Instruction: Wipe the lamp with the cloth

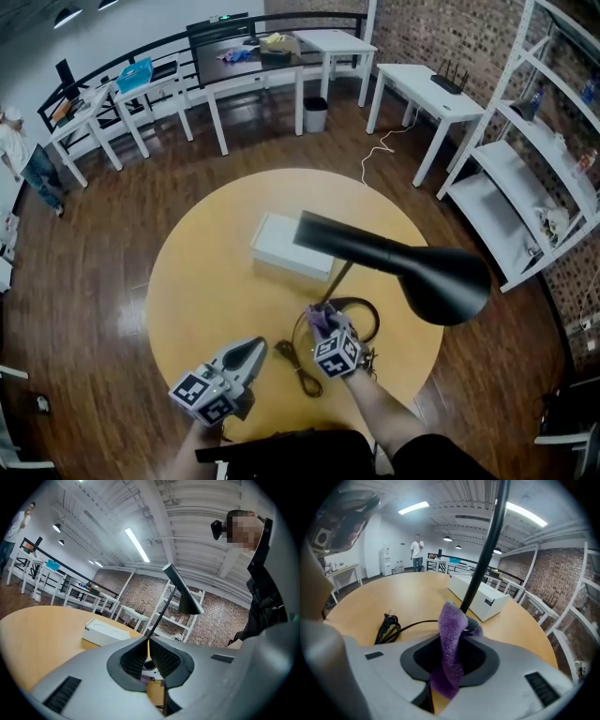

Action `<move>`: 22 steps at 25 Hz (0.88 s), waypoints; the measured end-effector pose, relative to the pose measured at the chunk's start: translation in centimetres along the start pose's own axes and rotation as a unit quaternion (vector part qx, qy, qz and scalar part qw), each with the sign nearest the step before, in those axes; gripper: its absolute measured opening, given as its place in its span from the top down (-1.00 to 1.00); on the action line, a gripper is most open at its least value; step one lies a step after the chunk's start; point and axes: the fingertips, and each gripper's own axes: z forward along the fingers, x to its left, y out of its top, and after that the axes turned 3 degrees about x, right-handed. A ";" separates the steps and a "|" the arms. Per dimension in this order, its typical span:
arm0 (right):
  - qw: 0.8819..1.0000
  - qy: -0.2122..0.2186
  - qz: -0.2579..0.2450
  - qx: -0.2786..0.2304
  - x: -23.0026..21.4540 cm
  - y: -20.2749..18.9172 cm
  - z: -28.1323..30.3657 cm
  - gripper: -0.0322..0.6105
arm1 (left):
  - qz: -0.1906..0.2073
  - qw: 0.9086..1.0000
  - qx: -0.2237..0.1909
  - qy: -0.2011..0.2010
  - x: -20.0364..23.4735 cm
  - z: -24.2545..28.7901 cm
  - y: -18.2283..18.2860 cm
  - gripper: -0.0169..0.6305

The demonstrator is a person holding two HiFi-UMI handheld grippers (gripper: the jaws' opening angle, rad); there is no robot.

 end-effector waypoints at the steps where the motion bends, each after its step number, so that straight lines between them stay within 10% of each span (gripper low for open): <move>1: 1.000 0.004 0.014 0.011 0.1 -0.3 -0.2 0.58 | 0.000 1.000 0.000 -0.006 -0.1 -0.2 0.2 0.93; 6: 0.993 0.026 0.103 -0.053 0.4 3.4 -4.8 0.59 | 0.022 0.999 0.017 -0.024 0.6 -1.1 1.0 0.93; 13: 0.968 0.008 0.092 -0.233 0.4 15.4 -16.6 0.59 | 0.022 0.998 0.000 -0.059 0.1 -2.1 2.4 0.93; 22: 0.794 0.175 0.262 -0.520 0.3 31.4 -27.9 0.59 | 0.022 0.995 -0.051 -0.083 -0.1 -5.1 4.8 0.93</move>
